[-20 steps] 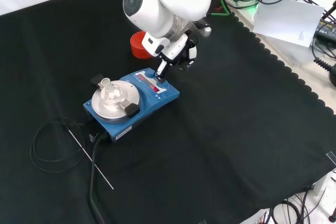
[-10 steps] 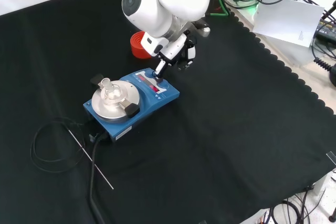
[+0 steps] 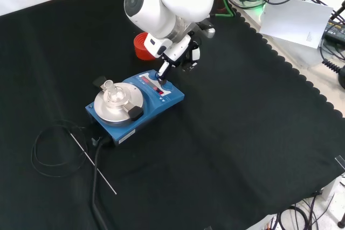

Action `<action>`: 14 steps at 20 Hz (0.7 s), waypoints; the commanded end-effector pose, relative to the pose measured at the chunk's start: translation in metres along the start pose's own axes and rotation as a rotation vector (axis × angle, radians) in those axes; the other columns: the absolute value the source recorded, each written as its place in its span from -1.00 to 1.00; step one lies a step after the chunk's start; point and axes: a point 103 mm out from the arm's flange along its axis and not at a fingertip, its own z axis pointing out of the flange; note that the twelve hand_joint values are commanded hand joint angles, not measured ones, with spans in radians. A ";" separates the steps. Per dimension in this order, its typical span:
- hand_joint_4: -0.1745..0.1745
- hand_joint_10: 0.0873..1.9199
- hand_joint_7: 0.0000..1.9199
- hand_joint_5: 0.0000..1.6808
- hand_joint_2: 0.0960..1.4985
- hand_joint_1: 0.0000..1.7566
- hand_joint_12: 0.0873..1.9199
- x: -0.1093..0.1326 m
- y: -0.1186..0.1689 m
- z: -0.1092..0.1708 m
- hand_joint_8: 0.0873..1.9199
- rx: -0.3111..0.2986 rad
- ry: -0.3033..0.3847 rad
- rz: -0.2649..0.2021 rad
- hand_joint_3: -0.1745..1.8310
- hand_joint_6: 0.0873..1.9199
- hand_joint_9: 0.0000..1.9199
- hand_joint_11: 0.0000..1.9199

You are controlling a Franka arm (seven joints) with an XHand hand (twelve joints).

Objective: Turn on the heater.

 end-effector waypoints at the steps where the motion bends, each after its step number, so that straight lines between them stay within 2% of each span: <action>1: -0.23 0.59 0.68 -0.67 -0.14 0.62 0.39 0.001 0.000 0.001 0.63 0.003 0.000 -0.001 0.21 -0.36 0.76 0.28; 11: -0.24 0.59 0.68 -0.65 -0.14 0.62 0.38 0.004 -0.001 0.005 0.63 0.009 -0.010 0.005 0.21 -0.35 0.76 0.28; 14: -0.24 0.59 0.67 -0.65 -0.14 0.62 0.38 0.004 -0.005 -0.003 0.63 -0.009 -0.005 0.004 0.21 -0.34 0.76 0.28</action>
